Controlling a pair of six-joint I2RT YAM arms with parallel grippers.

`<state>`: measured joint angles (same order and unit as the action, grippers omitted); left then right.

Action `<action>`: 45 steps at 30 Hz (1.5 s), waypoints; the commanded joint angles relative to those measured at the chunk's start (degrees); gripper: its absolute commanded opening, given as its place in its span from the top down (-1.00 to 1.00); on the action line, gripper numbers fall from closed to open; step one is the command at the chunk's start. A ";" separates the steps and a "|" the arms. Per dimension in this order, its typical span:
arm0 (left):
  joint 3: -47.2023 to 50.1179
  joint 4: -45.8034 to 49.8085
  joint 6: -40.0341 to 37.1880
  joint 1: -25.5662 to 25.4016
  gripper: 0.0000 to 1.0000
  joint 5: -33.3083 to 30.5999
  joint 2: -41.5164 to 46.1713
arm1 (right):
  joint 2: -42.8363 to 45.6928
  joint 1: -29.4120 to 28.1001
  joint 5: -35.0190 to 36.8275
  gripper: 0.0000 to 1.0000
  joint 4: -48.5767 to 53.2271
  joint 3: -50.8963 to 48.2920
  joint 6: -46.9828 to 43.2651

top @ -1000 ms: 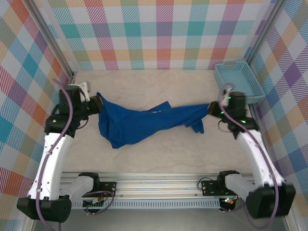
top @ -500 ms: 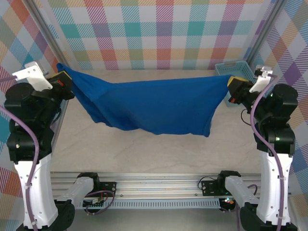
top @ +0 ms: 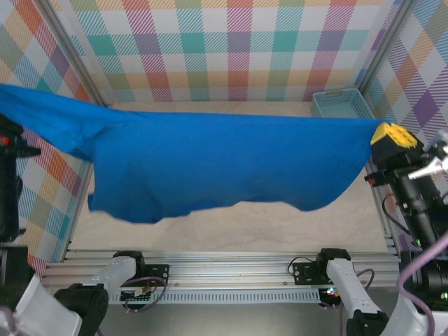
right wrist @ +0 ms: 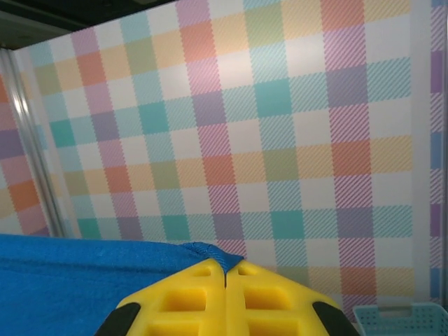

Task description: Fold the inside-out t-shirt

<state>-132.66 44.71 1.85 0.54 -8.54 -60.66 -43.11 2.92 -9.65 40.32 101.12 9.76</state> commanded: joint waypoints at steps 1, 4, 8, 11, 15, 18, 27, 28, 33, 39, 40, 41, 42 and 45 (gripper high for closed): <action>0.95 -0.42 -2.23 0.52 1.00 -3.27 -12.51 | -9.28 0.16 8.74 1.00 -1.22 -1.45 -2.05; -0.31 -1.58 -2.59 0.61 1.00 -2.69 -21.54 | -16.85 0.17 10.77 1.00 -6.12 -2.56 -2.61; 0.03 -3.22 -1.90 0.61 1.00 -1.06 -34.99 | -30.55 -0.51 9.79 1.00 -13.98 -4.71 -1.29; -0.51 -5.16 -1.26 0.52 1.00 0.51 -46.59 | -43.59 -3.09 11.94 0.97 -20.00 -3.71 -2.30; -5.22 -8.06 0.16 0.51 0.51 1.43 -63.13 | -63.34 -5.92 14.74 0.27 -22.89 5.11 -2.81; -21.85 0.51 2.69 0.69 0.01 -0.29 -78.36 | -77.13 -7.57 17.88 -0.08 -15.11 18.95 -3.36; -5.74 3.56 13.95 -0.76 -0.34 5.05 -67.99 | -74.03 -14.70 10.16 -0.14 -3.47 12.36 -3.48; 5.77 -1.40 15.80 -1.46 -0.34 7.36 -61.98 | -71.08 -16.17 8.15 -0.14 -4.29 6.62 -2.14; 46.59 -19.74 24.77 -3.15 -0.35 14.13 -38.61 | -62.61 -20.40 2.47 -0.26 -5.25 -16.17 3.65; 76.20 -22.05 27.49 -8.35 -0.39 14.01 -17.85 | -52.30 -18.33 10.91 -0.32 1.33 -34.61 7.96; 78.69 -20.45 27.33 -10.20 -0.40 12.95 -15.27 | -50.36 -17.07 10.97 -0.32 1.01 -37.99 8.92; 81.42 -19.20 27.35 -12.54 -0.40 12.24 -13.06 | -48.85 -15.64 10.16 -0.31 0.02 -40.86 9.58; 83.23 -18.27 27.29 -14.21 -0.40 12.10 -11.45 | -48.11 -14.50 9.17 -0.29 -0.80 -42.65 10.06; 87.17 -14.57 28.80 -19.15 -0.41 8.75 -6.68 | -49.19 -13.46 6.87 -0.28 -3.58 -43.99 10.69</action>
<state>-47.22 28.01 28.56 -15.86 3.16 -71.77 -93.14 -10.61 -0.71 39.77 57.19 17.76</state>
